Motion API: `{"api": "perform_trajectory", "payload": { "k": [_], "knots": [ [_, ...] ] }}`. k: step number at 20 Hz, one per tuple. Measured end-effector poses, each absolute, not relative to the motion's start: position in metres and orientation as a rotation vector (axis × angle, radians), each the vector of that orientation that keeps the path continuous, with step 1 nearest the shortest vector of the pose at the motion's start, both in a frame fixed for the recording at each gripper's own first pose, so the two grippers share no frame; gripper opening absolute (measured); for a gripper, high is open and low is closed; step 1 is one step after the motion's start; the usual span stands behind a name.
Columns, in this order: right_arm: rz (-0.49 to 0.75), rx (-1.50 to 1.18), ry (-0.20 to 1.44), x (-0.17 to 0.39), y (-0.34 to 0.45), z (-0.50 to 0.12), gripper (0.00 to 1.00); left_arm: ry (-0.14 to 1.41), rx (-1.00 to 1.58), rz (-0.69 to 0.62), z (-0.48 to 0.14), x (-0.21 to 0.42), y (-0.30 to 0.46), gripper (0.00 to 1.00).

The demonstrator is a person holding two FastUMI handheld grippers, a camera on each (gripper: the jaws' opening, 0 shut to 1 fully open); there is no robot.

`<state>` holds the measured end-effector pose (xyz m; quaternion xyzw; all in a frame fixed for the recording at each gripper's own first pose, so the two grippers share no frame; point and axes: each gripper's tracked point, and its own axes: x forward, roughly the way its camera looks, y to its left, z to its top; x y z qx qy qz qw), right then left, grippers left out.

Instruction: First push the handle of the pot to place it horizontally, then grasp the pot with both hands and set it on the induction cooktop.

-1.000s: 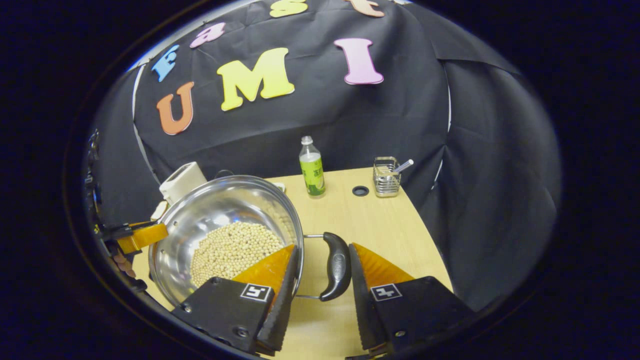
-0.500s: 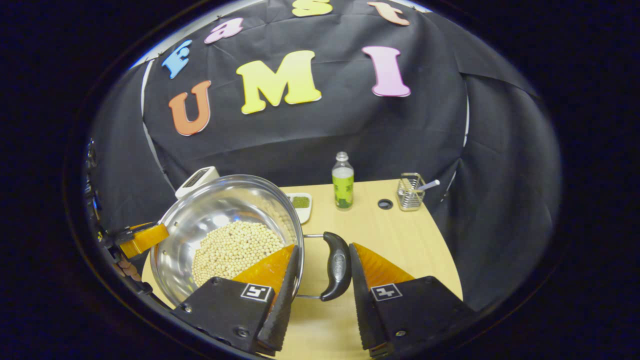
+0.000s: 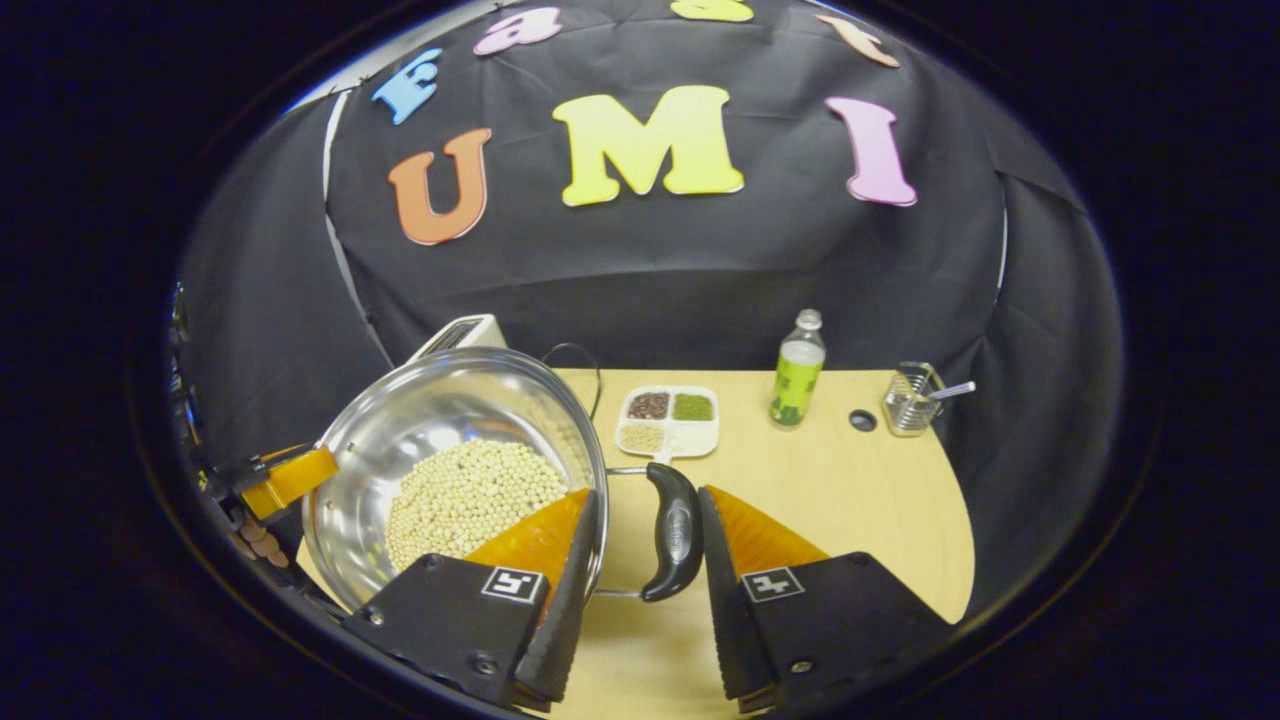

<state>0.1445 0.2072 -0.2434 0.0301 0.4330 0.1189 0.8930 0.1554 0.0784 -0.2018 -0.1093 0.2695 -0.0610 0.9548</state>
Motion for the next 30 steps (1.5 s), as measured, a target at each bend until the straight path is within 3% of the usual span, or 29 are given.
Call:
{"api": "perform_trajectory", "payload": {
  "k": [7,14,20,25,26,27,30],
  "knots": [
    [0.285,0.065,0.972,0.141,0.265,-0.299,0.58,0.613,-0.201,-0.079,-0.253,0.164,0.126,0.52],
    [0.203,0.086,0.989,0.133,0.276,-0.34,0.58,0.692,-0.202,-0.111,-0.299,0.184,0.132,0.52],
    [0.208,0.075,0.972,0.132,0.284,-0.366,0.58,0.762,-0.255,-0.104,-0.339,0.192,0.136,0.52],
    [0.232,0.085,0.94,0.137,0.285,-0.374,0.6,0.744,-0.255,-0.096,-0.332,0.19,0.137,0.52],
    [0.238,0.093,0.942,0.137,0.284,-0.376,0.6,0.749,-0.261,-0.09,-0.333,0.19,0.137,0.43],
    [0.239,0.102,0.934,0.137,0.284,-0.376,0.6,0.748,-0.26,-0.09,-0.333,0.19,0.137,0.52],
    [0.248,0.101,0.91,0.138,0.283,-0.376,0.61,0.744,-0.256,-0.092,-0.332,0.191,0.136,0.55]
  ]
}}
